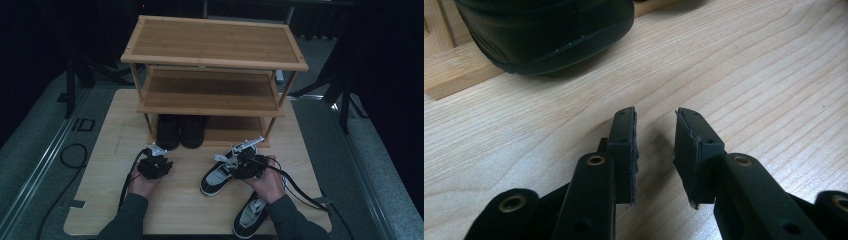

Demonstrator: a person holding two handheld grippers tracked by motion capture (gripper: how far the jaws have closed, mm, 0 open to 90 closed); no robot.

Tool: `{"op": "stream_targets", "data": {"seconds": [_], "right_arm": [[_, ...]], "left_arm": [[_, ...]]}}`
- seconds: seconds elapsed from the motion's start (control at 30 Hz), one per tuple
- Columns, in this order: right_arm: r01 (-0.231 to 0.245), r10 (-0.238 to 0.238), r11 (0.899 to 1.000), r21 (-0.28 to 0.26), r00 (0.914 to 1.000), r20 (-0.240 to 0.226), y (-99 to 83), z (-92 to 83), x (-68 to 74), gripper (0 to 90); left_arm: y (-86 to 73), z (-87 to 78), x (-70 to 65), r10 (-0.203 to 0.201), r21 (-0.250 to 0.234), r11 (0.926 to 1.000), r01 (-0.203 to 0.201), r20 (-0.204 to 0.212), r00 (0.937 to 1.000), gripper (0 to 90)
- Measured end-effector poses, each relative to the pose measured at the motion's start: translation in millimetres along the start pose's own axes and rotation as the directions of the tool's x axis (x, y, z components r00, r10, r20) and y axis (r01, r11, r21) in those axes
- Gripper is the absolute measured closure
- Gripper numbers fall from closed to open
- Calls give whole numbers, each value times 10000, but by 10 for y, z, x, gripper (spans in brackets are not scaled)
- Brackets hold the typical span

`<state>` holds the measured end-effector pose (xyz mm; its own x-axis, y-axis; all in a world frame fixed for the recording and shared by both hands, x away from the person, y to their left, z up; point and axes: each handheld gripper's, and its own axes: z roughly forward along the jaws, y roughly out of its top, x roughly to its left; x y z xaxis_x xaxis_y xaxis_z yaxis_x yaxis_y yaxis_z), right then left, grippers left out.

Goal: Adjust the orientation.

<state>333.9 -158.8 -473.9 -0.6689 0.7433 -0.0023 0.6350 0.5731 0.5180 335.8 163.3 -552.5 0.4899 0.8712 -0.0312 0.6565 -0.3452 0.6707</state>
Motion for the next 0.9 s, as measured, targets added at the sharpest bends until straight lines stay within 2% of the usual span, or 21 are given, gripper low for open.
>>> {"op": "stream_targets", "data": {"seconds": [0.17,0.33,0.57,0.67,0.9], "right_arm": [[8,-3,9999,155,9996,-285,6,-3,-25,534],[208,-194,9992,345,9990,-403,-6,-17,-43,587],[148,-103,9980,613,9973,-725,-2,-8,-57,676],[311,-252,9971,702,9962,-836,-5,-17,-58,750],[723,-654,9949,708,9932,-958,-11,-48,-75,826]], "left_arm": [[-1,-1,-3,6,6,10000,-6,-2,10000,701],[-1,-1,0,-2,1,10000,2,16,10000,701],[-1,-1,0,-11,-2,10000,11,14,10000,701],[-1,-1,1,-8,-4,10000,8,18,10000,701],[-1,-1,0,-6,-4,10000,6,12,10000,701]]}}
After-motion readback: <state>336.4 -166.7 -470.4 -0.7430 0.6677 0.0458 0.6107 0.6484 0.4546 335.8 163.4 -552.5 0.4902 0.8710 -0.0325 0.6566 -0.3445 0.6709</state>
